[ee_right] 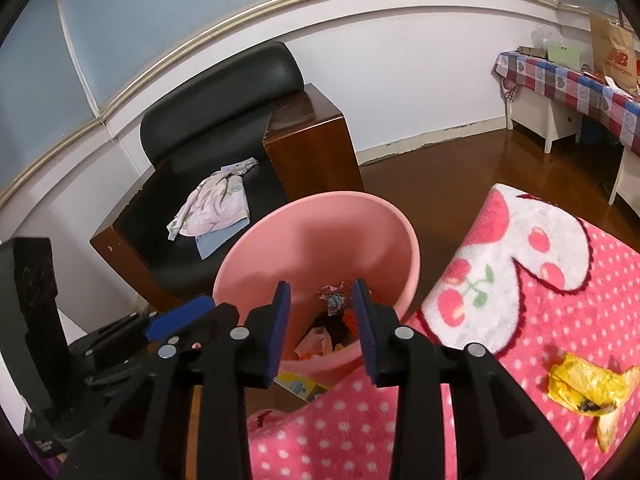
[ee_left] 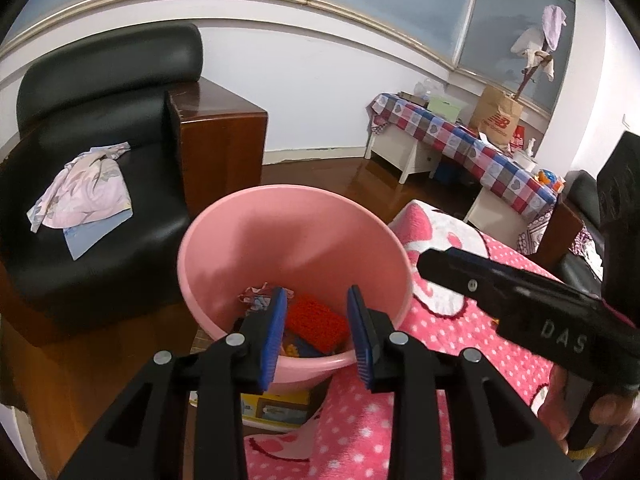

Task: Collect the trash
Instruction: 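Move both open grippers back over the tablecloth toward the yellow bag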

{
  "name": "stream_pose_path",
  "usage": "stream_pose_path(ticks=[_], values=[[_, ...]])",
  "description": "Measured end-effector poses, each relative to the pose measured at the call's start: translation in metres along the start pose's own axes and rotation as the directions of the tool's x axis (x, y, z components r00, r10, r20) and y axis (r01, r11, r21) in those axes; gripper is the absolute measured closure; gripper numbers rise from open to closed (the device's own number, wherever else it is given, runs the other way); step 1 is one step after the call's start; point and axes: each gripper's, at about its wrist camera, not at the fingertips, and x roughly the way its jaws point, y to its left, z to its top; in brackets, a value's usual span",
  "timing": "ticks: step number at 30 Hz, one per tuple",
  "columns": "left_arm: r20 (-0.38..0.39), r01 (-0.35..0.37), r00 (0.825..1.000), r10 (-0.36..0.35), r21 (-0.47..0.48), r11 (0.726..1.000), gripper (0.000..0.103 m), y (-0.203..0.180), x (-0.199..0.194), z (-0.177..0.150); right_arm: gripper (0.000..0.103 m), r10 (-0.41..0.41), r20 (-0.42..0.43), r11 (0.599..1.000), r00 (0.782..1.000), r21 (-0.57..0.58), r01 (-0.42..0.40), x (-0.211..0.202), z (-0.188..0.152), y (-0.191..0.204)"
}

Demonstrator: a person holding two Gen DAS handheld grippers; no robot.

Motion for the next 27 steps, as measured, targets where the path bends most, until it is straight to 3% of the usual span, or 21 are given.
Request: stream_pose_path(ticks=[6,12,22,27], values=[[-0.002,0.032,0.999,-0.032,0.035,0.999,0.073,-0.015,-0.003,-0.005,0.070,-0.024,0.005,1.000,1.000,-0.017,0.024,-0.021,-0.019,-0.002],[-0.004,0.059,0.998,-0.059,0.063,0.996,0.073,-0.031,-0.007,-0.009,0.070,-0.101,0.029,0.993,0.994,-0.050,0.103,-0.050,-0.042,-0.013],[-0.030,0.125,0.992,-0.122,0.131,0.984,0.073,-0.069,-0.005,-0.016,0.070,-0.209,0.059,0.976,0.976,0.077,0.205,-0.106,-0.085,-0.066],[-0.065,0.180,0.983,-0.171,0.166,0.969,0.073,-0.090,0.005,-0.021,0.070,-0.296,0.046,0.947,0.954,0.142,0.287,-0.127,-0.107,-0.095]])
